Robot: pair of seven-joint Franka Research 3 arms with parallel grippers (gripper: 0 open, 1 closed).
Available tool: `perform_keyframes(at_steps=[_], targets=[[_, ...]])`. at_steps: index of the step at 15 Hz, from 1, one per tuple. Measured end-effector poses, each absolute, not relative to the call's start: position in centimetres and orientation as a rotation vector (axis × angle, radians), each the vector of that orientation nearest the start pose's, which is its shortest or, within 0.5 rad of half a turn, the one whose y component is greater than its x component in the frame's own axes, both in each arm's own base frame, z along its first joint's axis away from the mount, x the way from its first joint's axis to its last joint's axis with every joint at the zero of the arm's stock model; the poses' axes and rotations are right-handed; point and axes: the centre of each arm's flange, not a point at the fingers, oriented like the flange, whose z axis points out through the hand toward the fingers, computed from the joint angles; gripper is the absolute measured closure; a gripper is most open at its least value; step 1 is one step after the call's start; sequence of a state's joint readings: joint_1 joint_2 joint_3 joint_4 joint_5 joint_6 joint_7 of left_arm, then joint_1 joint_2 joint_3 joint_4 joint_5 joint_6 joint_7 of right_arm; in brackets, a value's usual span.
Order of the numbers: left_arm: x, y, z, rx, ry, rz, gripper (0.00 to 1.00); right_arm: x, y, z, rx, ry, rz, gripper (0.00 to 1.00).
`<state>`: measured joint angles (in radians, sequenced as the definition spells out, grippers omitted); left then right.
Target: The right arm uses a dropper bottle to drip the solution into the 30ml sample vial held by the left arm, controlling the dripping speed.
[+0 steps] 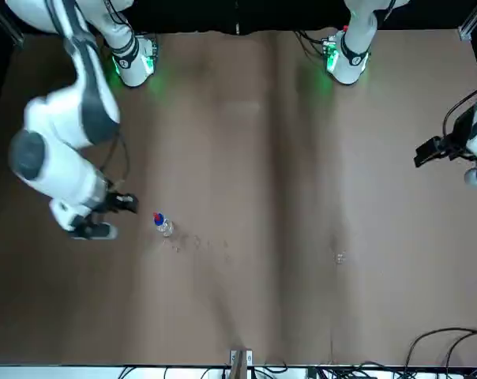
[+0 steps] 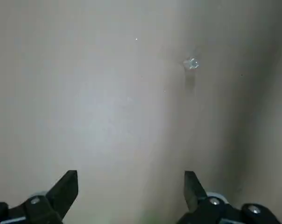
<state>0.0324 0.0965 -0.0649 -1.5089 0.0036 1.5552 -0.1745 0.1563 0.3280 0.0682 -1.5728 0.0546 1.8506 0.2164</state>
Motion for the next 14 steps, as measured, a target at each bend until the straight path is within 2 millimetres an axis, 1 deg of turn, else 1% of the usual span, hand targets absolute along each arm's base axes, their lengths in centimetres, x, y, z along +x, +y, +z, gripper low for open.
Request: perform_keyframes(at_steps=[2, 4, 5, 7, 8, 10, 11, 12, 14], targets=[[57.6, -0.9, 60.2, -3.134, -0.220, 0.071, 0.00, 62.3, 11.5, 49.9, -3.081, 0.023, 0.110, 0.34], [57.4, -1.0, 60.3, -3.135, -0.206, 0.071, 0.00, 60.5, 9.6, 54.7, -3.084, -0.002, 0.128, 0.34], [57.4, -1.2, 60.2, -3.136, -0.193, 0.074, 0.00, 59.6, 9.0, 56.6, -3.085, -0.008, 0.137, 0.34], [57.4, -1.2, 60.1, -3.138, -0.152, 0.079, 0.00, 58.0, 7.4, 59.7, -3.086, 0.006, 0.133, 0.34], [57.4, -1.1, 60.0, -3.140, -0.126, 0.079, 0.00, 56.3, 6.1, 62.1, -3.088, 0.010, 0.123, 0.32], [57.4, -0.9, 60.0, -3.140, -0.120, 0.080, 0.00, 54.6, 5.4, 63.8, -3.090, 0.017, 0.097, 0.31], [57.4, -0.9, 60.0, -3.140, -0.119, 0.080, 0.00, 53.8, 5.2, 64.3, -3.092, 0.019, 0.086, 0.31], [57.4, -0.9, 60.0, -3.140, -0.118, 0.080, 0.00, 53.1, 5.2, 64.4, -3.093, 0.020, 0.070, 0.31], [57.4, -0.9, 60.0, -3.140, -0.119, 0.080, 0.00, 52.0, 5.2, 64.0, -3.095, 0.019, 0.050, 0.31]])
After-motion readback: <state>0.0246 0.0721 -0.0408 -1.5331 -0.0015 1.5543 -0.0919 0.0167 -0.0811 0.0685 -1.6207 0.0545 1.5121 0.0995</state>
